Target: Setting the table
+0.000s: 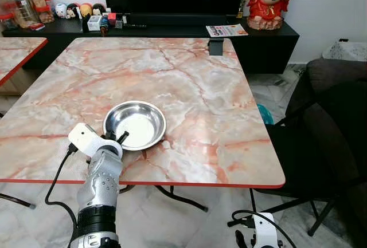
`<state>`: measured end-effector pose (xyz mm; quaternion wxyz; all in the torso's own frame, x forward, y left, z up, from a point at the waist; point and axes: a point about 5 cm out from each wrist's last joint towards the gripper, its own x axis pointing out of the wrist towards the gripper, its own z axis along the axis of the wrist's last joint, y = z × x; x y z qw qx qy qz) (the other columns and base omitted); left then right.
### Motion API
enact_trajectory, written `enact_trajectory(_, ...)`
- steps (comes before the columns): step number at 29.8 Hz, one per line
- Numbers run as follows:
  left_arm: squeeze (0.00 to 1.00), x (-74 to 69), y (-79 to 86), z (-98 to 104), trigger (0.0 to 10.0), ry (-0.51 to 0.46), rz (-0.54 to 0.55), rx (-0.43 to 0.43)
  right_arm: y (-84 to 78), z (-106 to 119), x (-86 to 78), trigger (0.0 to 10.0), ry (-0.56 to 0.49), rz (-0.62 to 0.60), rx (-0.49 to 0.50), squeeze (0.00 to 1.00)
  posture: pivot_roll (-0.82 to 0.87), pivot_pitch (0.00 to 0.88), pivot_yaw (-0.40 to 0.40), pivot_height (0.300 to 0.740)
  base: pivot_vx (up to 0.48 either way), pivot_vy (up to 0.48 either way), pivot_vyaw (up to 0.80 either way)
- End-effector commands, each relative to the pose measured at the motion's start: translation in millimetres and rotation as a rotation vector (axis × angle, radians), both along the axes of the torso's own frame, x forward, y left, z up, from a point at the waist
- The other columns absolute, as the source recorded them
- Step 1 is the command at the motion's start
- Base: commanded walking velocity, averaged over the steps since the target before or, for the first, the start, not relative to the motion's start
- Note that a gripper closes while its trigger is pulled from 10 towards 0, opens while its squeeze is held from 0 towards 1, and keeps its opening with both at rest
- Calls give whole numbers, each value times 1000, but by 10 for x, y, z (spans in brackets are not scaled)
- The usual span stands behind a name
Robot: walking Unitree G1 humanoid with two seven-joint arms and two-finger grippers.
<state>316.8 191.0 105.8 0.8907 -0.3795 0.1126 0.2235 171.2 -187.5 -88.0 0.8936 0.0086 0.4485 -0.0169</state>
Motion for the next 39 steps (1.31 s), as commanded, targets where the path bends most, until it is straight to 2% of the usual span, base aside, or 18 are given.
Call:
enact_trajectory(1, 0, -78, 16, -129, 10000, 89, 17, -18, -23, 16, 30, 10000, -8, -17, 0, 0, 46, 7, -7, 732, 0, 0, 0)
enact_trajectory(12, 0, -202, -46, -52, 10000, 129, -12, -36, -17, 30, 64, 10000, -15, -14, 2, 0, 55, 10, -10, 732, 0, 0, 0)
enact_trajectory(13, 455, -207, -53, -57, 10000, 136, -12, -43, -12, 30, 66, 10000, -14, -12, 4, 0, 55, 10, -10, 732, 0, 0, 0)
enact_trajectory(14, 455, -207, -55, -59, 10000, 136, -12, -45, -9, 30, 67, 10000, -14, -11, 5, 0, 55, 10, -10, 732, 0, 0, 0)
enact_trajectory(15, 843, -214, -59, -63, 10000, 141, -11, -50, -6, 31, 69, 10000, -15, -12, 8, 0, 53, 9, -10, 732, 0, 0, 0)
enact_trajectory(18, 839, -218, -61, -58, 10000, 142, -11, -44, -7, 32, 70, 10000, -15, -11, 9, 0, 52, 8, -10, 732, 0, 0, 0)
enact_trajectory(19, 800, -220, -65, -46, 10000, 140, -13, -43, -9, 33, 72, 10000, -16, -12, 10, 0, 51, 8, -10, 732, 0, 0, 0)
enact_trajectory(20, 263, -216, -63, -33, 10000, 136, -16, -28, -10, 34, 73, 10000, -16, -12, 10, 0, 53, 8, -11, 732, 0, 0, 0)
enact_trajectory(21, 263, -213, -59, -28, 10000, 136, -18, -16, -10, 34, 74, 10000, -15, -12, 10, 0, 53, 8, -11, 732, 0, 0, 0)
enact_trajectory(22, 0, -218, -29, -17, 10000, 151, -16, 42, -7, 33, 74, 10000, -14, -9, 11, 0, 52, 8, -11, 732, 0, 0, 0)
enact_trajectory(26, 0, -246, 19, 0, 10000, 167, 9, 95, -8, 34, 77, 10000, -15, -12, 14, 0, 52, 9, -11, 732, 0, 0, 0)
enact_trajectory(32, 0, -251, 85, 128, 10000, 129, 24, 174, 0, 38, 88, 10000, -16, -6, 17, 0, 60, 6, -17, 732, 0, 0, 0)
enact_trajectory(38, 0, -250, 79, 158, 10000, 116, 17, 138, 14, 53, 125, 10000, -23, -3, 20, 0, 63, 5, -18, 732, 0, 0, 0)
enact_trajectory(39, 651, -253, 80, 149, 10000, 119, 17, 134, 17, 55, 130, 10000, -24, -3, 21, 0, 62, 4, -17, 732, 0, 0, 0)
